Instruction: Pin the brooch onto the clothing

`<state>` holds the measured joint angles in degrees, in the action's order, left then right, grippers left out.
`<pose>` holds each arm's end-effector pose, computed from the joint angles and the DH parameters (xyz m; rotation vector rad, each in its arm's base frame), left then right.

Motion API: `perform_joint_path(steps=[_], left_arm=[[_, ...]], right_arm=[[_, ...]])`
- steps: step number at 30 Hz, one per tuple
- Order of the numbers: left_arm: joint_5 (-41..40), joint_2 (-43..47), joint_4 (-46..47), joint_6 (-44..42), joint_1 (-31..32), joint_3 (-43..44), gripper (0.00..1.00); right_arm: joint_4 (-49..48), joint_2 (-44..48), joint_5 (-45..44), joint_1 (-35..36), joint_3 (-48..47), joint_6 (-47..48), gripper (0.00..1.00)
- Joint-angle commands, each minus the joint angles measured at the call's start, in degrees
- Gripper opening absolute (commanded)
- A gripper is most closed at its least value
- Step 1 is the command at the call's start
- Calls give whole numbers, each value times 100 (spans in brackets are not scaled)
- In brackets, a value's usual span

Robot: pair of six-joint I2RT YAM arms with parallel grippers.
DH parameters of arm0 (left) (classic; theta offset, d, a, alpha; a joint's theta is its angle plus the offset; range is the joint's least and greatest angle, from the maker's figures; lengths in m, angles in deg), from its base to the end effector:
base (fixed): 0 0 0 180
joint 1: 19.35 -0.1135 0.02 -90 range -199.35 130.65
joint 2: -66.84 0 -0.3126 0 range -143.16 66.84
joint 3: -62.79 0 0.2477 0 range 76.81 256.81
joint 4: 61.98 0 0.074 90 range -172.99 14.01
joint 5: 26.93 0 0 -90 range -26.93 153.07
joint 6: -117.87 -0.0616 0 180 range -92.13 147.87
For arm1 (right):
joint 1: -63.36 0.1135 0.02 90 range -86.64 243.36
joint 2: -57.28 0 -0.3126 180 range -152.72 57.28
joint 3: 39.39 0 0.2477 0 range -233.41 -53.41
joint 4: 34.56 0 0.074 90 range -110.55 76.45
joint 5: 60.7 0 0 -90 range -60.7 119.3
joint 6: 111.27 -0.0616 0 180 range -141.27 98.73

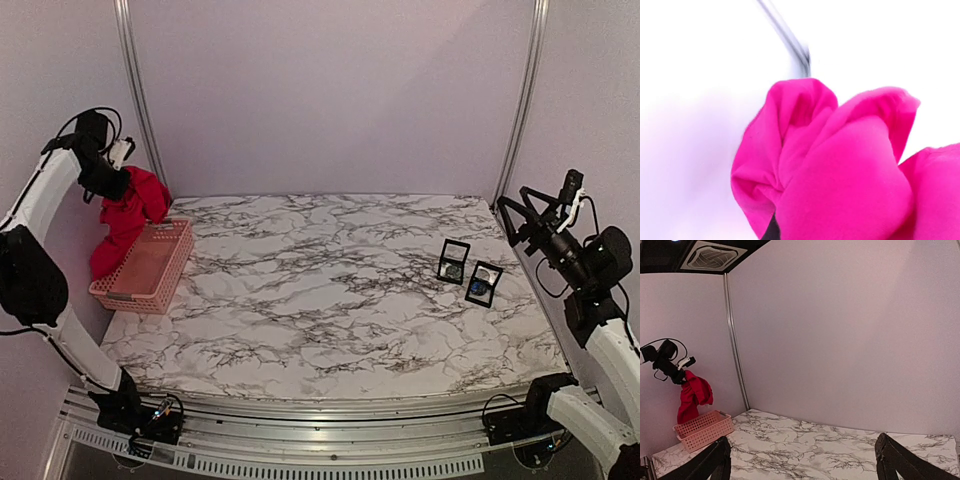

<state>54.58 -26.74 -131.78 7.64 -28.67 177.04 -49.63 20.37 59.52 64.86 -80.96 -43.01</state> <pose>0.3533 0.0672 0.4109 0.1660 2.4527 0.4099 0.1358 0.0346 0.3643 -0.2459 1.2805 0.6704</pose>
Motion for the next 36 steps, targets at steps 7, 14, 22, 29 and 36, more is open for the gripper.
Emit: perform_joint_path(steps=[7, 14, 22, 29, 36], left_arm=[[1816, 1982, -663, -716, 2576, 1422, 0], [3799, 1733, -1446, -1487, 3582, 549, 4], [2382, 863, -1128, -2333, 4845, -1681, 66], [2448, 1226, -1045, -2272, 4444, -2378, 83], [2394, 2132, -541, -2071, 3926, -3490, 86]], right_arm=[[-217, -513, 1016, 319, -726, -669, 99], [79, -743, 1026, 786, -1013, -503, 99], [713, -1352, 500, 1766, -1378, -241, 99], [2401, -2737, -826, 3452, -2312, 236, 95], [4447, -5315, -1306, 5174, -4058, 733, 65]])
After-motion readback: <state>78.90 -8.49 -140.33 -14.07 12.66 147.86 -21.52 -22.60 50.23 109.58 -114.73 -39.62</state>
